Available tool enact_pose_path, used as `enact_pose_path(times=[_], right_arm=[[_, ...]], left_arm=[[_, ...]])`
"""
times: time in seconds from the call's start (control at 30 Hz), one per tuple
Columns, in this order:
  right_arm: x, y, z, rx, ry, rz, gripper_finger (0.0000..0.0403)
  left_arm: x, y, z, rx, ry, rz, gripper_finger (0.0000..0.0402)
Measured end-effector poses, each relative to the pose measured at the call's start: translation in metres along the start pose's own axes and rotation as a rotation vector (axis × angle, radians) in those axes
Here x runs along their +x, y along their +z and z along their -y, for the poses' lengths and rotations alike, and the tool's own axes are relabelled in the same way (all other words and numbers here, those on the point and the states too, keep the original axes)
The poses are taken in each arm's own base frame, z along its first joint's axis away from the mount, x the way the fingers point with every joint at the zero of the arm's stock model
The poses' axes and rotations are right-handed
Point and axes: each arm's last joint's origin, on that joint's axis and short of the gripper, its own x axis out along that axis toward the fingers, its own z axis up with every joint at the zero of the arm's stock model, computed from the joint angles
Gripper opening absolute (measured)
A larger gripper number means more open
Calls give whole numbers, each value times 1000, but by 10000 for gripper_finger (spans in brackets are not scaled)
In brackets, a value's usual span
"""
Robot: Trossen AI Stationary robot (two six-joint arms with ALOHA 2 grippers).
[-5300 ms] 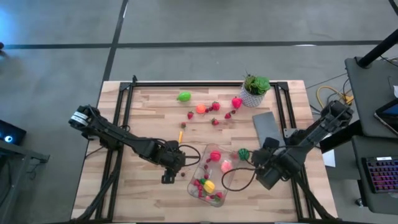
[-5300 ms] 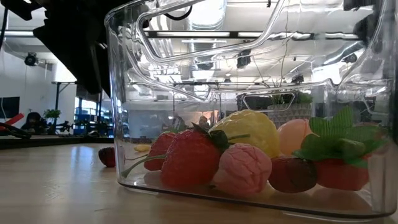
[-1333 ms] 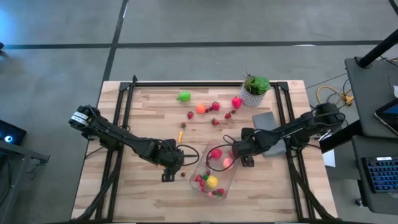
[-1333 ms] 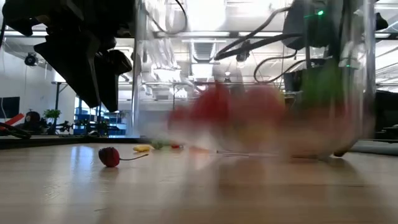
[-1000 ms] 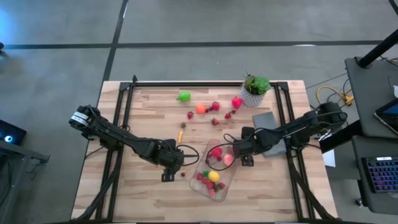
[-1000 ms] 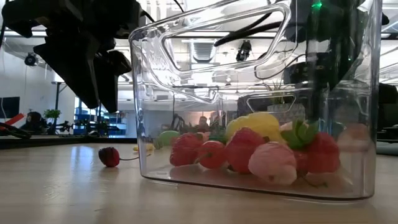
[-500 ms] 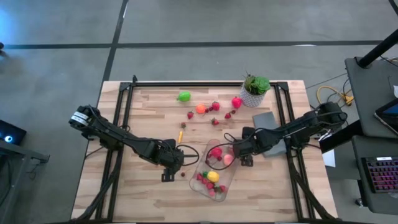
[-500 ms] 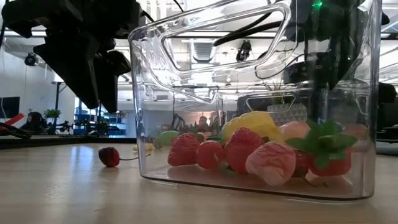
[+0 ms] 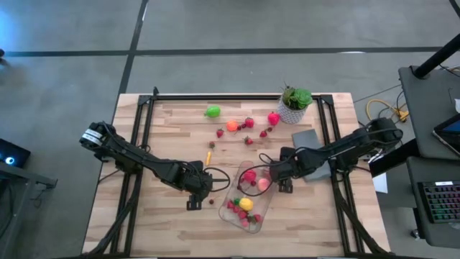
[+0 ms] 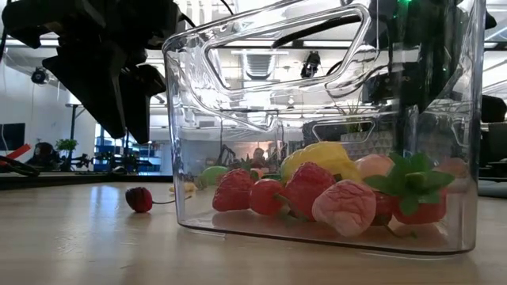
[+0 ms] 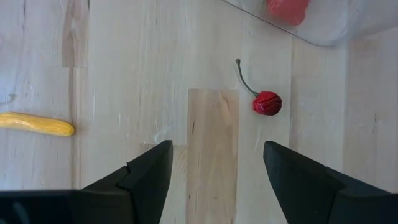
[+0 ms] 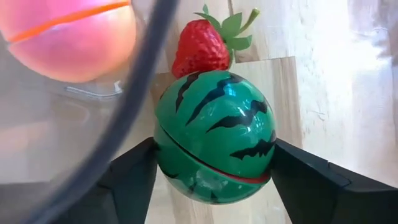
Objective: Pick and placing Produce into tupperware
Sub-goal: Put the green watermelon into the transparent basket
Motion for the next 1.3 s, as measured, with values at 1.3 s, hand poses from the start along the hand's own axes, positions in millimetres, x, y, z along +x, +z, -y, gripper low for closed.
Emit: enact_pose_path(times=[1.3], right_arm=[[-97,3,11,429,493,417,278]], left_arm=[[-1,0,0,0,-1,3,238]])
